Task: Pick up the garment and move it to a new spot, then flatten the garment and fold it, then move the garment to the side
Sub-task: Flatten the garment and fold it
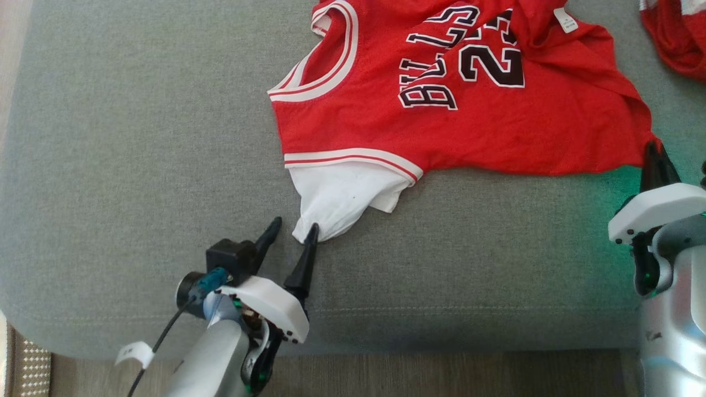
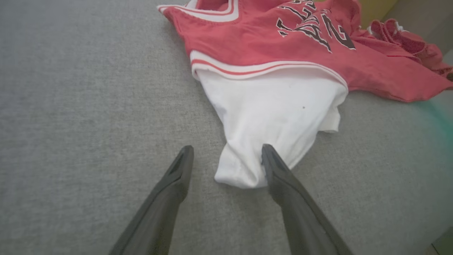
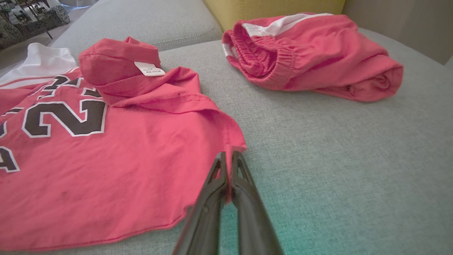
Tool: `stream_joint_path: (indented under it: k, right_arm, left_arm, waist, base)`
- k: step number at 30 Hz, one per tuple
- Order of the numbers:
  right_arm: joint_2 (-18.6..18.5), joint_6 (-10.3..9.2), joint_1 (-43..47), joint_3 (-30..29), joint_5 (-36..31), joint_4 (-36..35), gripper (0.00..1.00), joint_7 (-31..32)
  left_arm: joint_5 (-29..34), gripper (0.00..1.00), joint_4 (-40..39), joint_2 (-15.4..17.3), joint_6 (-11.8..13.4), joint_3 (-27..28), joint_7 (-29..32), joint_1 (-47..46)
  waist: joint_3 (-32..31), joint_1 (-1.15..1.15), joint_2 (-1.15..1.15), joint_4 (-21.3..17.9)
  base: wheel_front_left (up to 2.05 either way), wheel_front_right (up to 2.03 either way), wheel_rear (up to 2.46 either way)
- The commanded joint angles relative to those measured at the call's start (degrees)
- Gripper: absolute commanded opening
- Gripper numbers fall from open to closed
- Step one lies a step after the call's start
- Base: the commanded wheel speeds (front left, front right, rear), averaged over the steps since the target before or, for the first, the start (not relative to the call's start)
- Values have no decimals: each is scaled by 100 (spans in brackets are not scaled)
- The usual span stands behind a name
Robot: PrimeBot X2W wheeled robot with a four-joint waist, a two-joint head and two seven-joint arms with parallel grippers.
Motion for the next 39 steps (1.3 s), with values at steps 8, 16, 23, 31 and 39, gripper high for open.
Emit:
stream_joint_path:
  k: [8,16,23,31,39]
  right_arm:
    - [9,40,99,164,119,-465,0,154]
    - [9,40,120,214,147,-528,0,213]
    - [9,40,125,203,152,-536,0,232]
    - [9,40,158,381,148,-640,0,162]
    - [-157,40,-95,1156,179,-900,0,127]
  left_arm:
    - [-73,100,210,47,-120,-104,-32,-324]
    - [-71,100,428,47,-154,-265,-32,-457]
    - [-189,0,679,47,-196,-432,-32,-521]
    - [-416,0,196,47,-260,-228,-32,-445]
    - [-856,0,-948,51,-447,375,-32,-287]
  waist:
    - [-13,0,0,38]
    - [-19,0,0,44]
    - [-81,0,0,73]
    - [-244,0,0,211]
    - [-739,0,0,293]
  base:
    - [0,0,0]
    - [0,0,0]
    - [0,0,0]
    - [0,0,0]
    - [0,0,0]
